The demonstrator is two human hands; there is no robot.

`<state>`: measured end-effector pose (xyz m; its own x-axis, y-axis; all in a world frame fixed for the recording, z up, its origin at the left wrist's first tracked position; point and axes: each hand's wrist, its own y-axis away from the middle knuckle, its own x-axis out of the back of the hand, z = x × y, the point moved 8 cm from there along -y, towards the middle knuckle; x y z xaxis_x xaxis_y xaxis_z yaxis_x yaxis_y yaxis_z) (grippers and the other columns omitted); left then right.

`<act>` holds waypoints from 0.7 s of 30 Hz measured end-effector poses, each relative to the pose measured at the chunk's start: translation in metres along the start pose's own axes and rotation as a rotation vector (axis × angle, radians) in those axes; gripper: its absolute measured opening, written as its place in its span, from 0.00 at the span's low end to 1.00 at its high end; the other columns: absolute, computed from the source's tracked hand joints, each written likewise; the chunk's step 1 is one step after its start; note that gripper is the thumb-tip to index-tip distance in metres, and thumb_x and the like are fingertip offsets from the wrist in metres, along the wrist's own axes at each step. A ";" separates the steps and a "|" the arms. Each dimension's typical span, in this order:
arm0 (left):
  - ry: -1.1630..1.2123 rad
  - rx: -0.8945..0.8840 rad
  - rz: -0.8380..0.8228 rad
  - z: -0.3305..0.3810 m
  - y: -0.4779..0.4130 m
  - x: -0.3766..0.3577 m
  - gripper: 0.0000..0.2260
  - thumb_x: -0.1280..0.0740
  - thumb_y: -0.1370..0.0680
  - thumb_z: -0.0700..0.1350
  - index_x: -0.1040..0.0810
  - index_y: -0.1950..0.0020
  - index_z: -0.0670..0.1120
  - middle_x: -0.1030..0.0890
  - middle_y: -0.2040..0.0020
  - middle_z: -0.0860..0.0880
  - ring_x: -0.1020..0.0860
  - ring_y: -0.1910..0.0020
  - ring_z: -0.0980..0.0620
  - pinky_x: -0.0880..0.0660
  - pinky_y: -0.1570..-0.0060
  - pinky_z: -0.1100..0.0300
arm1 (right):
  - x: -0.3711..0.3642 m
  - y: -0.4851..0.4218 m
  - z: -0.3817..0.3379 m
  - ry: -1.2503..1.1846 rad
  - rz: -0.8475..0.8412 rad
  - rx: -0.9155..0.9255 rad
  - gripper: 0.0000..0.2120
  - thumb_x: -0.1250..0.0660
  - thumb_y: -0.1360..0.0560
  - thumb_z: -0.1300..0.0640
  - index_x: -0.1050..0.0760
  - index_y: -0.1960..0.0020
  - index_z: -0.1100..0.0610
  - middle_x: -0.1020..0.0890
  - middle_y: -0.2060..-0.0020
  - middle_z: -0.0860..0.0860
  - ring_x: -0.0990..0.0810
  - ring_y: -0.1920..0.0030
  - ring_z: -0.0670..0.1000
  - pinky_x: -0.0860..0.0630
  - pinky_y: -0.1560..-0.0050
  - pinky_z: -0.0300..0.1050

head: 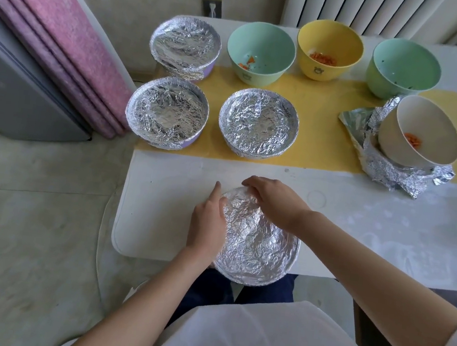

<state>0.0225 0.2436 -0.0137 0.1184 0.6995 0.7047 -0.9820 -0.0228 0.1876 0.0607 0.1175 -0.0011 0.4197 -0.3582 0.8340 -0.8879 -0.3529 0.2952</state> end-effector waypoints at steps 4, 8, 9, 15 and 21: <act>0.168 0.126 -0.037 -0.011 0.014 -0.005 0.22 0.49 0.17 0.43 0.49 0.23 0.45 0.32 0.29 0.42 0.32 0.32 0.44 0.34 0.37 0.56 | 0.004 0.005 0.011 -0.081 0.057 -0.059 0.14 0.46 0.18 0.59 0.27 0.38 0.58 0.19 0.44 0.55 0.22 0.45 0.58 0.27 0.46 0.51; 0.181 0.103 -0.041 -0.012 0.009 -0.004 0.21 0.48 0.17 0.45 0.46 0.25 0.44 0.38 0.26 0.44 0.36 0.30 0.47 0.37 0.34 0.57 | 0.001 0.005 0.012 -0.125 0.058 -0.058 0.13 0.44 0.19 0.60 0.25 0.39 0.58 0.18 0.47 0.56 0.21 0.47 0.57 0.28 0.48 0.48; 0.176 0.076 -0.039 -0.010 0.006 -0.003 0.20 0.48 0.18 0.45 0.43 0.25 0.43 0.36 0.28 0.43 0.34 0.31 0.47 0.36 0.34 0.57 | 0.001 0.005 0.012 -0.130 0.069 -0.059 0.13 0.44 0.19 0.60 0.24 0.39 0.58 0.18 0.48 0.56 0.21 0.47 0.58 0.28 0.48 0.48; 0.086 -0.097 -0.033 0.004 -0.007 -0.001 0.14 0.45 0.19 0.36 0.26 0.37 0.44 0.18 0.50 0.43 0.21 0.52 0.44 0.27 0.53 0.58 | 0.002 0.004 0.011 -0.088 0.131 -0.028 0.11 0.40 0.21 0.64 0.22 0.42 0.60 0.16 0.53 0.58 0.19 0.53 0.60 0.25 0.53 0.52; 0.039 -0.150 0.033 0.006 -0.005 0.001 0.13 0.43 0.20 0.34 0.23 0.41 0.42 0.18 0.56 0.41 0.21 0.59 0.41 0.26 0.59 0.54 | 0.000 -0.003 0.003 0.190 -0.030 0.022 0.22 0.45 0.27 0.72 0.28 0.37 0.58 0.19 0.45 0.54 0.21 0.49 0.57 0.28 0.56 0.45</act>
<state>0.0288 0.2400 -0.0093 0.0827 0.7277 0.6809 -0.9966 0.0584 0.0586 0.0635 0.1155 -0.0036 0.4011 -0.1778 0.8986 -0.8700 -0.3809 0.3130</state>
